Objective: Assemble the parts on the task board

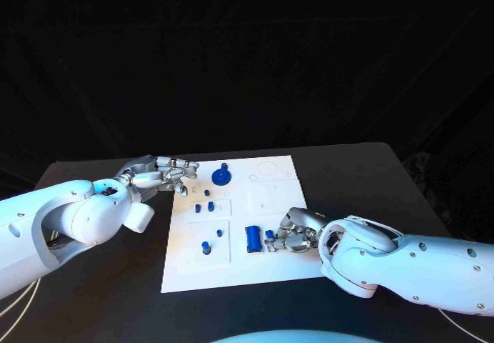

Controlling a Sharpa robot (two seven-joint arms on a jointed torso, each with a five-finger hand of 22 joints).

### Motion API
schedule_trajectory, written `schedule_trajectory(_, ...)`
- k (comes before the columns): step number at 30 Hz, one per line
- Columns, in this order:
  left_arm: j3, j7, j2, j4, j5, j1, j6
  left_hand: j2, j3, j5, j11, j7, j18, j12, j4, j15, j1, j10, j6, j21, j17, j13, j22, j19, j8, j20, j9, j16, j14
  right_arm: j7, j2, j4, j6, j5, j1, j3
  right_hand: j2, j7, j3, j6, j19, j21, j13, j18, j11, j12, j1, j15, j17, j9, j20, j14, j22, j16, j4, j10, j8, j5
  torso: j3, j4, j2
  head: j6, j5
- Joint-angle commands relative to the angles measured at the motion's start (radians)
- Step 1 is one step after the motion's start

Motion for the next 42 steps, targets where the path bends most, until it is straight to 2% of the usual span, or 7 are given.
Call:
schedule_trajectory(1, 0.001, 0.008, 0.001, 0.002, 0.005, 0.000, 0.020, 0.005, 0.000, -0.001, -0.001, -0.001, 0.014, 0.003, 0.004, -0.002, 0.005, -0.006, -0.004, -0.004, -0.002, 0.002, -0.001, 0.002, 0.005, 0.007, -0.001, -0.004, -0.007, 0.011, 0.003, 0.005, 0.013, -0.018, -0.002, -0.001, 0.005, 0.003, -0.020, -0.003, 0.106, 0.005, 0.119, -0.007, -0.002, 0.005, -0.024, -0.008, 0.169, 0.002, -0.007, 0.086, 0.263, 0.006, 0.001, 0.015, 0.008, -0.012, 0.0002, -0.0002, 0.000, 0.001, 0.000)
schedule_trajectory(6, 0.001, 0.007, 0.000, 0.002, 0.005, 0.000, 0.020, 0.005, 0.000, -0.001, -0.001, -0.001, 0.014, 0.003, 0.004, -0.002, 0.005, -0.006, -0.004, -0.004, -0.002, 0.002, -0.001, 0.002, 0.005, 0.007, -0.001, -0.004, -0.007, 0.018, 0.000, 0.009, 0.004, -0.022, -0.002, -0.001, 0.012, 0.002, -0.050, -0.004, 0.106, 0.005, 0.120, -0.007, -0.002, 0.005, -0.043, -0.008, 0.169, 0.004, -0.007, 0.086, 0.263, 0.005, 0.001, 0.015, 0.011, -0.038, 0.0001, -0.0003, 0.000, 0.001, -0.001)
schedule_trajectory(17, 0.001, 0.005, 0.000, 0.000, 0.005, 0.000, 0.022, 0.005, 0.000, -0.001, -0.001, -0.001, 0.014, 0.003, 0.004, -0.002, 0.005, -0.006, -0.004, -0.004, -0.002, 0.002, -0.001, 0.002, 0.005, 0.007, -0.001, -0.004, -0.007, 0.029, -0.013, 0.021, -0.013, -0.034, -0.003, -0.001, 0.021, 0.002, -0.072, -0.005, 0.106, 0.005, 0.121, -0.007, -0.003, 0.006, -0.060, -0.009, 0.170, 0.005, -0.007, 0.086, 0.263, 0.006, 0.003, 0.016, 0.014, -0.043, 0.0003, 0.0005, 0.000, 0.003, -0.001)
schedule_trajectory(23, 0.001, 0.005, 0.000, 0.000, 0.005, 0.000, 0.022, 0.005, 0.000, -0.001, -0.001, -0.001, 0.014, 0.003, 0.004, -0.002, 0.005, -0.006, -0.004, -0.004, -0.002, 0.002, -0.001, 0.002, 0.005, 0.007, -0.001, -0.004, -0.007, 0.037, -0.030, 0.023, 0.001, -0.041, -0.003, -0.001, 0.026, 0.000, -0.073, -0.010, 0.106, 0.005, 0.121, -0.007, -0.004, 0.004, 0.003, -0.010, 0.170, 0.007, -0.009, 0.086, 0.263, 0.006, -0.028, 0.015, 0.016, -0.026, 0.0005, 0.0005, 0.000, 0.003, 0.000)
schedule_trajectory(27, 0.001, 0.005, -0.001, -0.001, 0.005, 0.000, 0.022, 0.005, 0.000, -0.001, -0.001, -0.001, 0.014, 0.003, 0.004, -0.002, 0.005, -0.006, -0.004, -0.004, -0.002, 0.002, -0.001, 0.002, 0.005, 0.007, -0.001, -0.004, -0.007, 0.049, -0.041, 0.033, 0.013, -0.046, -0.003, -0.001, 0.021, 0.000, -0.080, -0.013, 0.106, 0.005, 0.121, -0.007, -0.004, 0.002, 0.041, -0.010, 0.169, 0.008, -0.009, 0.086, 0.263, 0.006, -0.047, 0.014, 0.019, -0.045, 0.0003, -0.0001, 0.000, 0.003, 0.001)
schedule_trajectory(34, 0.001, 0.006, -0.001, -0.001, 0.005, 0.000, 0.023, 0.005, -0.001, -0.001, 0.000, 0.000, 0.014, 0.004, 0.005, -0.001, 0.004, -0.007, -0.005, -0.005, -0.002, 0.001, -0.001, 0.002, 0.005, 0.007, -0.001, -0.004, -0.008, 0.054, -0.047, 0.037, 0.029, -0.051, -0.003, -0.001, 0.024, 0.000, -0.083, -0.013, 0.106, 0.005, 0.122, -0.007, -0.004, 0.002, 0.054, -0.010, 0.170, 0.009, -0.009, 0.086, 0.263, 0.006, -0.052, 0.014, 0.020, -0.055, -0.0003, 0.0000, 0.000, 0.001, 0.002)
schedule_trajectory(42, 0.001, 0.007, -0.001, 0.000, 0.005, 0.000, 0.023, 0.005, -0.001, -0.001, 0.000, 0.000, 0.014, 0.004, 0.005, -0.001, 0.004, -0.007, -0.005, -0.005, -0.002, 0.001, -0.001, 0.002, 0.005, 0.007, -0.001, -0.004, -0.008, 0.050, -0.040, 0.018, 0.036, -0.061, -0.004, -0.001, 0.033, -0.001, -0.083, -0.013, 0.106, 0.005, 0.123, -0.007, -0.005, 0.004, 0.066, -0.011, 0.171, 0.009, -0.009, 0.087, 0.263, 0.007, -0.055, 0.015, 0.021, -0.058, -0.0001, 0.0023, 0.001, 0.001, 0.001)
